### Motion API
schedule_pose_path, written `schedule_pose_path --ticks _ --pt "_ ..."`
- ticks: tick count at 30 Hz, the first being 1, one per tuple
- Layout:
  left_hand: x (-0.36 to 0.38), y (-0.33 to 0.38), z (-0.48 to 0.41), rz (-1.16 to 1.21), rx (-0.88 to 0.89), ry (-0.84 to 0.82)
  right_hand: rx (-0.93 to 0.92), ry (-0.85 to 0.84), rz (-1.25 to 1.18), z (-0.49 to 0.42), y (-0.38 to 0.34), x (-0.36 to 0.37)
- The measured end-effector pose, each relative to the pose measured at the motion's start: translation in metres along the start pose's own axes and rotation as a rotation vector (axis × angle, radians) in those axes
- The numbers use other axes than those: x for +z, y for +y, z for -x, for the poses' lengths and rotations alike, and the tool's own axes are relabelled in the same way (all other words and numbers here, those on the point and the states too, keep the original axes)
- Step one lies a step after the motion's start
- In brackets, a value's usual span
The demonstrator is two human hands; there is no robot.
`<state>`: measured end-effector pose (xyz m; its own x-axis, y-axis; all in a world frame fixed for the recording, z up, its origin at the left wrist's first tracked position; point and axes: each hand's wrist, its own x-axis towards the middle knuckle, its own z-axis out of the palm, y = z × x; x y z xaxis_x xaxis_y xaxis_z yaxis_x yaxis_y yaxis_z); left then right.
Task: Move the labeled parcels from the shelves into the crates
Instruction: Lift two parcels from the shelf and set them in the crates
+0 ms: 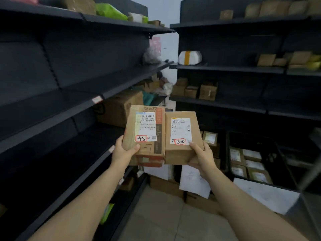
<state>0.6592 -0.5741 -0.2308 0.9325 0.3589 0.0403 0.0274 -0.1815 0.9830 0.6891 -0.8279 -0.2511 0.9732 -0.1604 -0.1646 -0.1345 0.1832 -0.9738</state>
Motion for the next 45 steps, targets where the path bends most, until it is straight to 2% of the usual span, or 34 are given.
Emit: schedule_pose_path --ticks 10,18,24,31,39,45 --pt "0.101 -0.073 -0.169 -0.012 -0.172 -0.197 0.108 0.224 0.175 -0.155 0.038 -0.01" --pt "0.18 -0.1 -0.251 -0.091 -0.254 -0.327 0.194 0.329 0.23 -0.243 0.056 -0.033" --pt "0.233 -0.12 -0.303 -0.056 -0.337 -0.361 0.272 0.278 0.163 -0.315 0.067 -0.054" --pt "0.276 -0.141 -0.35 0.026 -0.561 -0.364 0.393 0.207 0.146 -0.396 0.083 -0.069" --pt "0.29 -0.161 -0.391 0.077 -0.634 -0.332 0.458 0.233 0.124 -0.444 0.098 -0.055" --pt "0.272 -0.168 -0.434 0.082 -0.622 -0.352 0.485 0.273 0.134 -0.46 0.101 -0.017"
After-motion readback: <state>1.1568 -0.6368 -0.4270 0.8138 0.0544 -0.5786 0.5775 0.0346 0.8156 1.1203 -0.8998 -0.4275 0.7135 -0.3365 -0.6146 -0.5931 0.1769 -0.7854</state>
